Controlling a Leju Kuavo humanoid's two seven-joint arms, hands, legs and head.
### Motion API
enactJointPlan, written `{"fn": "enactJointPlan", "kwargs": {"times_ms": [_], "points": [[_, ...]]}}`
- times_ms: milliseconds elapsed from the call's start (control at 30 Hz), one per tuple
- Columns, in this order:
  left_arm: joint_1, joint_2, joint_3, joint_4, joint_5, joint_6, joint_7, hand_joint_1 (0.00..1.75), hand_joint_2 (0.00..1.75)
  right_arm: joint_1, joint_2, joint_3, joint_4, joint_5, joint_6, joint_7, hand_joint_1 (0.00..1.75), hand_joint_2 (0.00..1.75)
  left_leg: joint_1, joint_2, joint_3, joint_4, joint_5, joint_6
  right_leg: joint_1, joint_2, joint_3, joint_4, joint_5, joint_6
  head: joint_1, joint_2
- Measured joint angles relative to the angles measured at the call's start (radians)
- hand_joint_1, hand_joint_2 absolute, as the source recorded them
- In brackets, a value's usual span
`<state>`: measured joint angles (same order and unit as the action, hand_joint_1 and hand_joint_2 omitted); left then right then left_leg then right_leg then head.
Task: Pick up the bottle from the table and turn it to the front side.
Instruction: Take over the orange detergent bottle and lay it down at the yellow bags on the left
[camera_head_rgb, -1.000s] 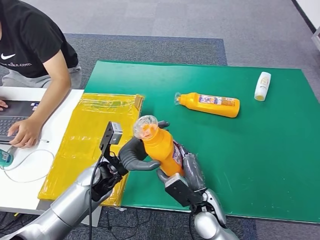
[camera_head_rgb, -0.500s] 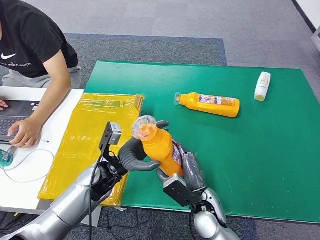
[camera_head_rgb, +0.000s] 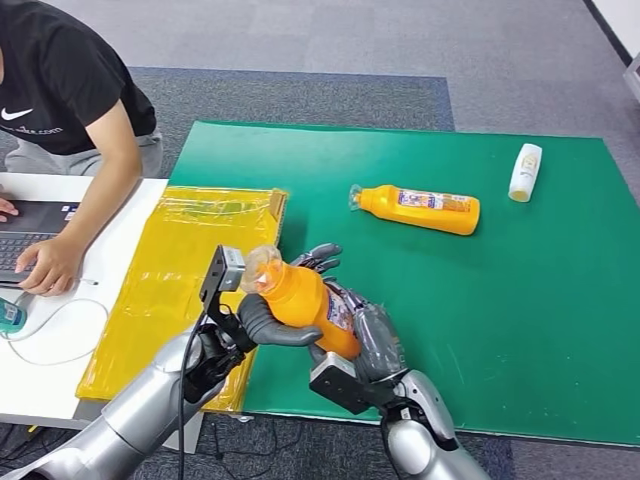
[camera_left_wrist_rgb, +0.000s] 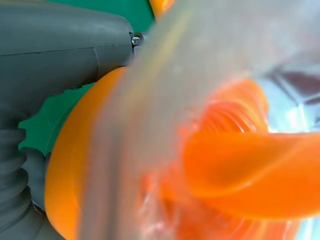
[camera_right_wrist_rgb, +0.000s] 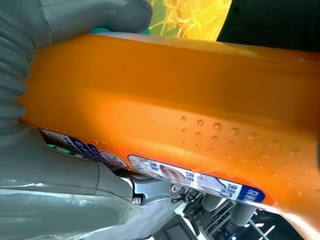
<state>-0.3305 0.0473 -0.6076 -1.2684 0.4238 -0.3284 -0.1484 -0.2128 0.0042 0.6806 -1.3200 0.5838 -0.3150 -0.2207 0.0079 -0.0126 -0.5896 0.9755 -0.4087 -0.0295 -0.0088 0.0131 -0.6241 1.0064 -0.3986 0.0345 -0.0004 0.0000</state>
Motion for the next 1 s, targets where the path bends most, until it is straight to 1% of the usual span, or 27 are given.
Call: {"fn": "enactJointPlan", "kwargs": {"times_ms": [167,200,233,267,333,367,400,433,467,533,567,600,667,733,767,1000], "points": [[0.0,-0.001,0.002,0.0,-0.004,0.0,0.0,0.0,1.75,-0.008,-0.001,0.005,0.008,0.003,0.006,0.004,1.71,1.75,0.0,0.0,0.0,0.0,0.0,0.0,0.0,0.0,0.0,0.0,0.0,0.0,0.0,0.0],[0.0,-0.001,0.003,0.0,-0.004,0.0,0.0,0.03,1.75,-0.009,-0.001,0.005,0.009,0.003,0.008,0.004,1.7,1.75,0.0,0.0,0.0,0.0,0.0,0.0,0.0,0.0,0.0,0.0,0.0,0.0,0.0,0.0],[0.0,-0.001,0.003,0.0,-0.004,0.0,0.0,0.12,1.75,-0.01,-0.001,0.005,0.009,0.002,0.009,0.004,1.68,1.75,0.0,0.0,0.0,0.0,0.0,0.0,0.0,0.0,0.0,0.0,0.0,0.0,0.0,0.0],[0.0,-0.001,0.003,0.0,-0.004,0.0,0.0,0.5,1.75,-0.011,-0.001,0.005,0.01,0.001,0.011,0.004,1.67,1.75,0.0,0.0,0.0,0.0,0.0,0.0,0.0,0.0,0.0,0.0,0.0,0.0,0.0,0.0],[0.0,-0.002,0.004,0.0,-0.004,0.001,0.0,1.3,1.75,-0.012,-0.001,0.005,0.01,-0.001,0.013,0.005,1.64,1.75,0.0,0.0,0.0,0.0,0.0,0.0,0.0,0.0,0.0,0.0,0.0,0.0,0.0,0.0],[0.0,-0.003,0.004,0.0,-0.004,0.002,0.0,1.65,1.75,-0.013,-0.001,0.005,0.01,-0.001,0.014,0.006,1.6,1.75,0.0,0.0,0.0,0.0,0.0,0.0,0.0,0.0,0.0,0.0,0.0,0.0,0.0,0.0],[0.0,-0.003,0.004,0.0,-0.004,0.003,0.0,1.71,1.75,-0.015,-0.001,0.004,0.01,-0.002,0.015,0.007,1.54,1.75,0.0,0.0,0.0,0.0,0.0,0.0,0.0,0.0,0.0,0.0,0.0,0.0,0.0,0.0],[0.0,-0.004,0.004,0.0,-0.004,0.003,0.001,1.74,1.75,-0.017,-0.001,0.004,0.011,-0.004,0.016,0.007,1.48,1.75,0.0,0.0,0.0,0.0,0.0,0.0,0.0,0.0,0.0,0.0,0.0,0.0,0.0,0.0],[0.0,-0.004,0.004,0.0,-0.004,0.003,0.001,1.75,1.75,-0.018,-0.001,0.004,0.011,-0.006,0.017,0.008,1.3,1.75,0.0,0.0,0.0,0.0,0.0,0.0,0.0,0.0,0.0,0.0,0.0,0.0,0.0,0.0],[-0.001,-0.005,0.005,0.001,-0.004,0.004,0.001,1.75,1.75,-0.018,-0.002,0.004,0.011,-0.015,0.02,0.008,0.87,1.75,0.0,0.0,0.0,0.0,0.0,0.0,0.0,0.0,0.0,0.0,0.0,0.0,0.0,0.0],[-0.003,-0.005,0.005,0.002,-0.004,0.005,0.001,1.75,1.75,-0.018,-0.002,0.004,0.012,-0.02,0.022,0.007,0.57,1.75,0.0,0.0,0.0,0.0,0.0,0.0,0.0,0.0,0.0,0.0,0.0,0.0,0.0,0.0],[-0.004,-0.005,0.005,0.003,-0.004,0.006,0.001,1.75,1.75,-0.018,-0.002,0.004,0.012,-0.024,0.023,0.006,0.39,1.75,0.0,0.0,0.0,0.0,0.0,0.0,0.0,0.0,0.0,0.0,0.0,0.0,0.0,0.0],[-0.006,-0.006,0.005,0.004,-0.004,0.007,0.001,1.75,1.75,-0.017,-0.002,0.004,0.013,-0.031,0.028,0.004,0.12,1.75,0.0,0.0,0.0,0.0,0.0,0.0,0.0,0.0,0.0,0.0,0.0,0.0,0.0,0.0],[-0.006,-0.006,0.006,0.004,-0.004,0.008,0.001,1.75,1.75,-0.015,-0.002,0.004,0.013,-0.037,0.031,0.002,0.02,1.75,0.0,0.0,0.0,0.0,0.0,0.0,0.0,0.0,0.0,0.0,0.0,0.0,0.0,0.0],[-0.006,-0.006,0.006,0.004,-0.005,0.009,0.001,1.75,1.75,-0.013,-0.002,0.004,0.013,-0.039,0.032,0.002,0.0,1.75,0.0,0.0,0.0,0.0,0.0,0.0,0.0,0.0,0.0,0.0,0.0,0.0,0.0,0.0],[-0.006,-0.006,0.011,0.004,-0.037,0.028,-0.01,1.75,1.75,0.001,-0.002,0.008,0.013,-0.042,0.03,-0.007,0.0,1.75,0.0,0.0,-0.001,0.0,0.0,0.0,0.0,0.0,0.0,0.0,0.0,0.0,0.0,0.0]]}}
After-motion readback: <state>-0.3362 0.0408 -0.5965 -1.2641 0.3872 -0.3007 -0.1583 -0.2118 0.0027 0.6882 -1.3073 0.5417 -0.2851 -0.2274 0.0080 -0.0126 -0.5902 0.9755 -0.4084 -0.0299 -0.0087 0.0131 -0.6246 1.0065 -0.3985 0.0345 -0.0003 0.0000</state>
